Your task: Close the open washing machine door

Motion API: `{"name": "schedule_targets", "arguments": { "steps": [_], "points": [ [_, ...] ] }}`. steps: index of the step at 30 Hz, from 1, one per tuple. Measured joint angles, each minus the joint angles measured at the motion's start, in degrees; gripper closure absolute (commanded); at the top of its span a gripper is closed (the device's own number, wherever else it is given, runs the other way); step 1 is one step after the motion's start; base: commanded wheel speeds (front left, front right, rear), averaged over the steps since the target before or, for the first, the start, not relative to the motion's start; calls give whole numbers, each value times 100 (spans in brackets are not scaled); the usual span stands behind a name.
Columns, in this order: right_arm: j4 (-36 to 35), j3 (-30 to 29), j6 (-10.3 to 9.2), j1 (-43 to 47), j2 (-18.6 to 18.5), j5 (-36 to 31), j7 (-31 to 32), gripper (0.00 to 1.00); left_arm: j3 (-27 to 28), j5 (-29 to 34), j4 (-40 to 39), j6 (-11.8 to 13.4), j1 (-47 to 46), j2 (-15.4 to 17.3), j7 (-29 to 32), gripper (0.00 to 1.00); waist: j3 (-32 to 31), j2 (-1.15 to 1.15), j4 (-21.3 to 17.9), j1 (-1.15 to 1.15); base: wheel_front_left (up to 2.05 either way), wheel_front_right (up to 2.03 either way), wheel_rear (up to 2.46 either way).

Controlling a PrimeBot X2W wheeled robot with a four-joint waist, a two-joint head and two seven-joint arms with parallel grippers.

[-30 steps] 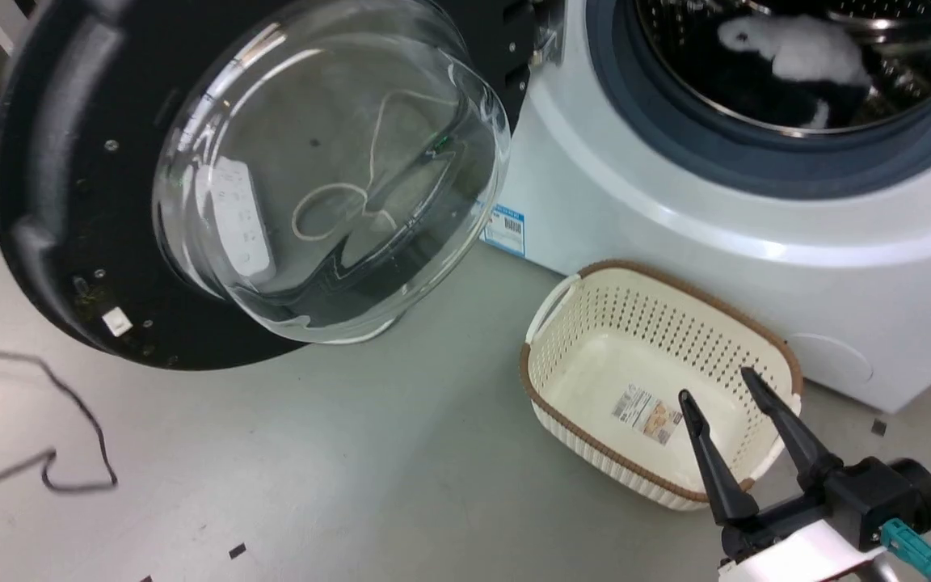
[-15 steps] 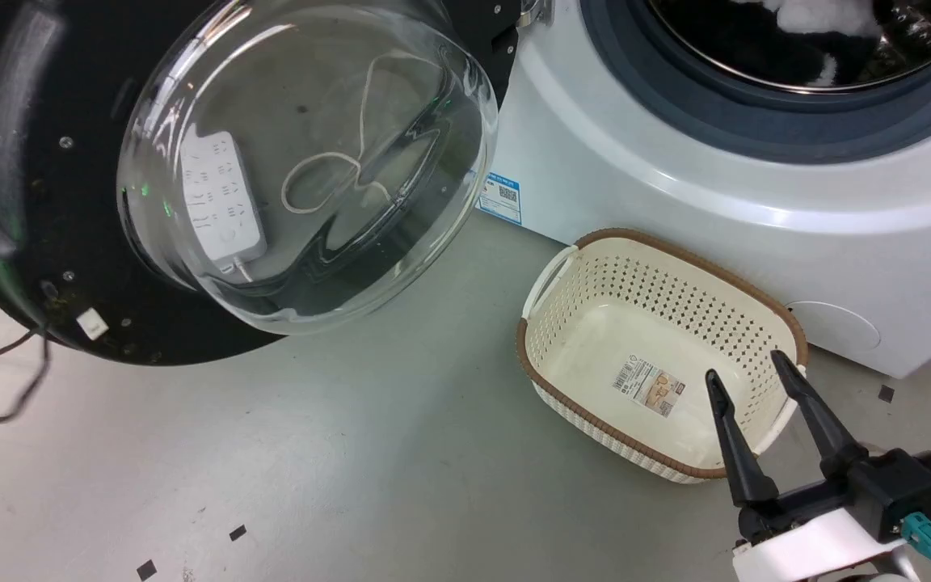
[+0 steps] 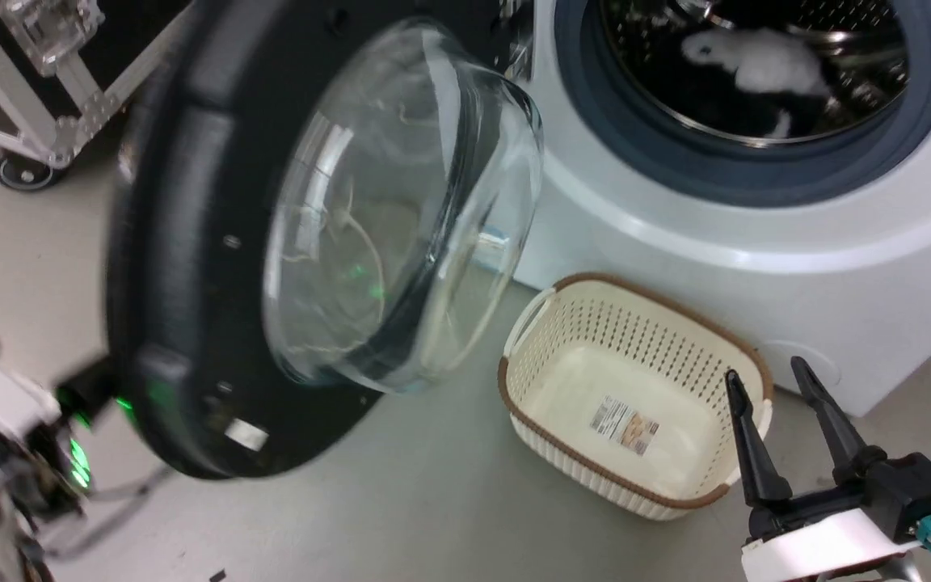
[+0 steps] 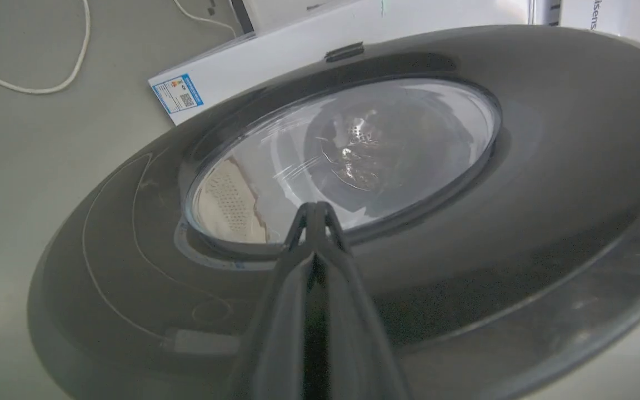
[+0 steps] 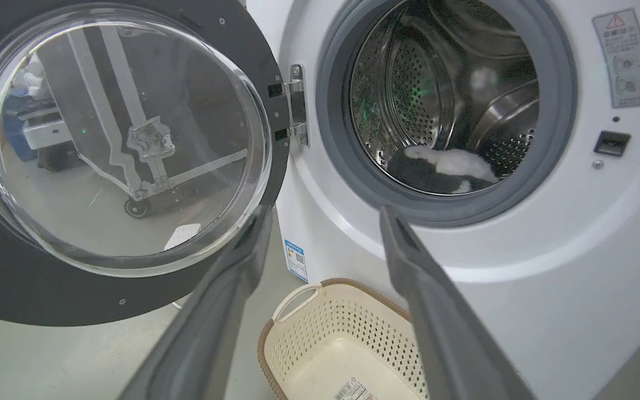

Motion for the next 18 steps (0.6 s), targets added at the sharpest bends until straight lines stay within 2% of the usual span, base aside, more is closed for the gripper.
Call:
{"name": "schedule_targets", "arguments": {
  "steps": [7,11,13,18],
  "points": [
    [19,-223,1,72,151,-56,0,0,-408,-291,-1304,171,1353,-880,482,100,-368,0,-203,-1,0,0,0],
    [23,-339,0,77,185,-68,0,0,-972,-557,-1781,247,2051,-1101,486,100,-474,0,-458,-1,0,0,0],
    [23,-365,0,81,192,-110,0,0,-1336,-821,-1892,249,2319,-1127,333,100,-506,0,-618,-1,0,0,0],
    [14,-405,1,88,208,-161,0,0,-2434,-1781,-2051,158,2625,-1129,-641,100,-494,0,-1105,-1,0,0,0]
  ]
}}
